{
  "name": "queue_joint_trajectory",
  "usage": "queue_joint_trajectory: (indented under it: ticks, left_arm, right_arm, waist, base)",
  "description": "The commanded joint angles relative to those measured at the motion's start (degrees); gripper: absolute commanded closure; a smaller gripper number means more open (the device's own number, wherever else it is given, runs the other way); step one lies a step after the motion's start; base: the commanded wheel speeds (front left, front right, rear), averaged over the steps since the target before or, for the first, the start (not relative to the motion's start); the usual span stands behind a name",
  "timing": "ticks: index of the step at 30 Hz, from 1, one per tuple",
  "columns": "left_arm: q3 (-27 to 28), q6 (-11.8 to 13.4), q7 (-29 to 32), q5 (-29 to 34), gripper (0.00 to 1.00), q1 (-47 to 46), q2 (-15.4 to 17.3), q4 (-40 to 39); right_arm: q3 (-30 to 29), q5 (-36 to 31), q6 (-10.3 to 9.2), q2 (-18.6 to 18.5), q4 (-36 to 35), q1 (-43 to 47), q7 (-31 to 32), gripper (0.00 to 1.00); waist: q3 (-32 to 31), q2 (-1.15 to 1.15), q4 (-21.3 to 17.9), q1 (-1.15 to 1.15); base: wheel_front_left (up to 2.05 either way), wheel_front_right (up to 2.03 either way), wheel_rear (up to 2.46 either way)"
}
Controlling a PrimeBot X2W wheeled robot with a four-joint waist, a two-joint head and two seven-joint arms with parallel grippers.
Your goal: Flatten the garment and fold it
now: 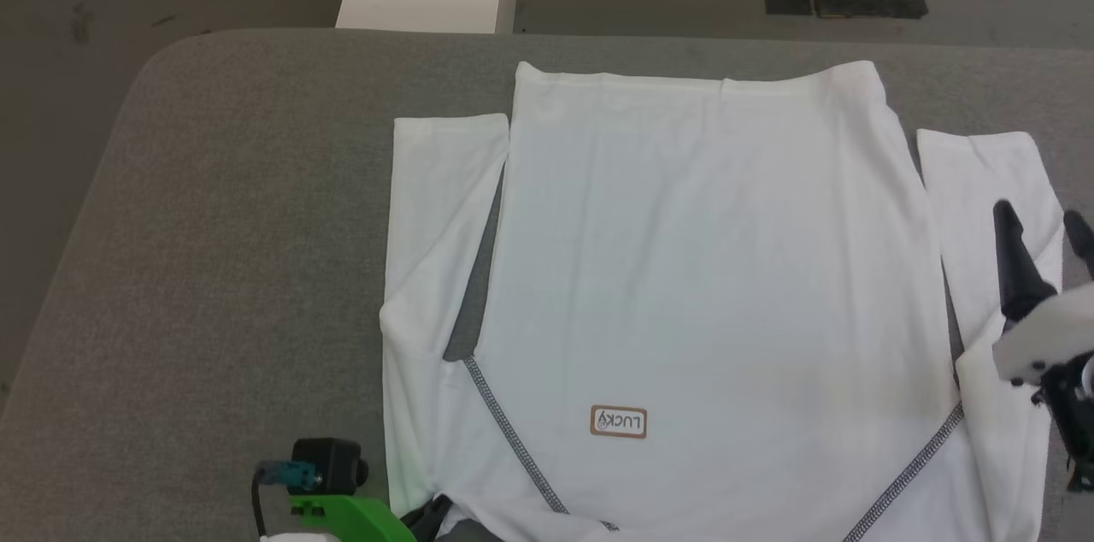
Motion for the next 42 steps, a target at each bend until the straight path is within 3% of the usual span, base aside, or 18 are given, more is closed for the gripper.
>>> queue_joint_trajectory:
  ticks: [1, 10, 20, 26, 31, 36, 42]
  left_arm:
    - [-0.02, -0.15, -0.36, 0.34, 1.00, -1.59, -0.22, 0.18]
    - [-1.22, -1.12, -1.47, 0.80, 1.00, -5.73, -2.13, -0.67]
    - [-2.37, -2.47, -2.89, 0.82, 1.00, -8.60, -3.81, 0.44]
    - [-2.72, -3.11, -3.55, 0.63, 1.00, -9.67, -4.36, 0.82]
    - [-2.87, -3.22, -3.84, 0.55, 1.00, -9.85, -4.44, 1.51]
    - [-3.16, -3.63, -3.85, 0.09, 1.00, -9.82, -4.54, 2.17]
    - [-3.41, -3.41, -3.50, -0.08, 1.00, -8.39, -3.85, 2.84]
  right_arm:
    - [0.15, -0.38, -0.09, -0.84, 2.54, -3.31, -1.36, 0.00]
    - [-1.47, -4.11, -0.09, -7.18, 23.63, -24.78, -2.47, 0.00]
    - [-6.38, -9.67, -0.09, -10.74, 35.90, -37.60, 4.40, 0.00]
    - [-8.64, -13.76, -0.09, -11.07, 38.32, -41.66, 10.13, 0.00]
    - [-7.86, -14.81, -0.09, -10.78, 38.25, -42.55, 10.55, 0.00]
    - [-6.31, -13.63, -0.09, -11.37, 37.65, -40.53, 6.17, 0.00]
    - [-5.16, -10.19, -0.09, -11.75, 33.12, -33.25, -3.29, 0.00]
  waist:
    - [2.21, 0.00, 2.09, 0.00]
    - [10.26, 0.00, 8.07, 0.00]
    - [16.14, 0.00, 12.01, 0.00]
    - [18.55, 0.00, 12.79, 0.00]
    - [19.02, 0.00, 12.42, 0.00]
    - [16.82, 0.00, 11.36, 0.00]
    - [11.41, 0.00, 9.69, 0.00]
  base:
    - [0.00, 0.00, 0.00]
    - [0.00, 0.00, 0.00]
    - [0.00, 0.00, 0.00]
    - [0.00, 0.00, 0.00]
    - [0.00, 0.00, 0.00]
    - [0.00, 0.00, 0.00]
    - [0.00, 0.00, 0.00]
